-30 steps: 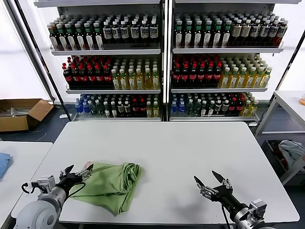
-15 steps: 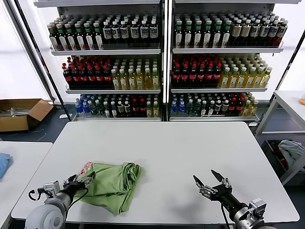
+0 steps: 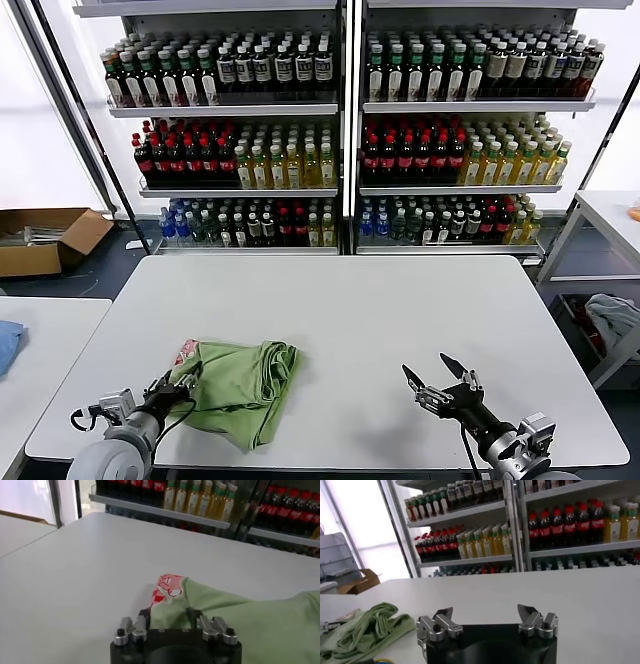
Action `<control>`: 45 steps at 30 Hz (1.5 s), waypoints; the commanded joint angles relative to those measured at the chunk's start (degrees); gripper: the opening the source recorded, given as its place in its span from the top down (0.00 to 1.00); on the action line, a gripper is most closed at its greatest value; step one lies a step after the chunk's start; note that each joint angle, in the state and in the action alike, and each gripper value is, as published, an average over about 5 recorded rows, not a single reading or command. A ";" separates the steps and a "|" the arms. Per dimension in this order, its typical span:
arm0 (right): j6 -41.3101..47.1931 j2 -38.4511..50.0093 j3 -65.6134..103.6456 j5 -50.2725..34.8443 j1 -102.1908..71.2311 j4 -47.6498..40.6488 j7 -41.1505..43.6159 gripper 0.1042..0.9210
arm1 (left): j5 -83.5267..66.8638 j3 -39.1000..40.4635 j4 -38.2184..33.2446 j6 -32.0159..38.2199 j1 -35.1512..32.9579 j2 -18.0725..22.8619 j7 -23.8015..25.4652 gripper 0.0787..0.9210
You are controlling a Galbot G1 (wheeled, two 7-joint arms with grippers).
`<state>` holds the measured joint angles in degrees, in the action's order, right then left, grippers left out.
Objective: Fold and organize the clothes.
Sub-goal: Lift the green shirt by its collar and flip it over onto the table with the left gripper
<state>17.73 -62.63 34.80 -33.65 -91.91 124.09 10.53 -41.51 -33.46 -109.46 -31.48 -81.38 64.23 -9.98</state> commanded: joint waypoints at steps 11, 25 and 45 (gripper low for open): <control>-0.16 -0.24 -1.04 -0.08 1.80 -0.63 0.23 0.12 | -6.67 -6.99 -2.85 0.80 -0.31 -0.38 -5.96 0.94; -0.92 -0.58 -1.18 -0.46 3.39 -1.54 1.00 0.12 | -17.47 -33.55 6.18 -0.68 -1.22 -22.82 -2.15 0.97; -2.67 -0.72 1.14 -2.20 2.01 -3.56 2.25 0.12 | -4.22 -1.69 -11.55 -1.65 8.66 -11.62 -9.35 0.97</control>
<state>15.33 -63.68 35.57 -35.45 -89.69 120.90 12.65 -52.77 -55.65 -109.26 -32.88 -78.54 46.09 -14.84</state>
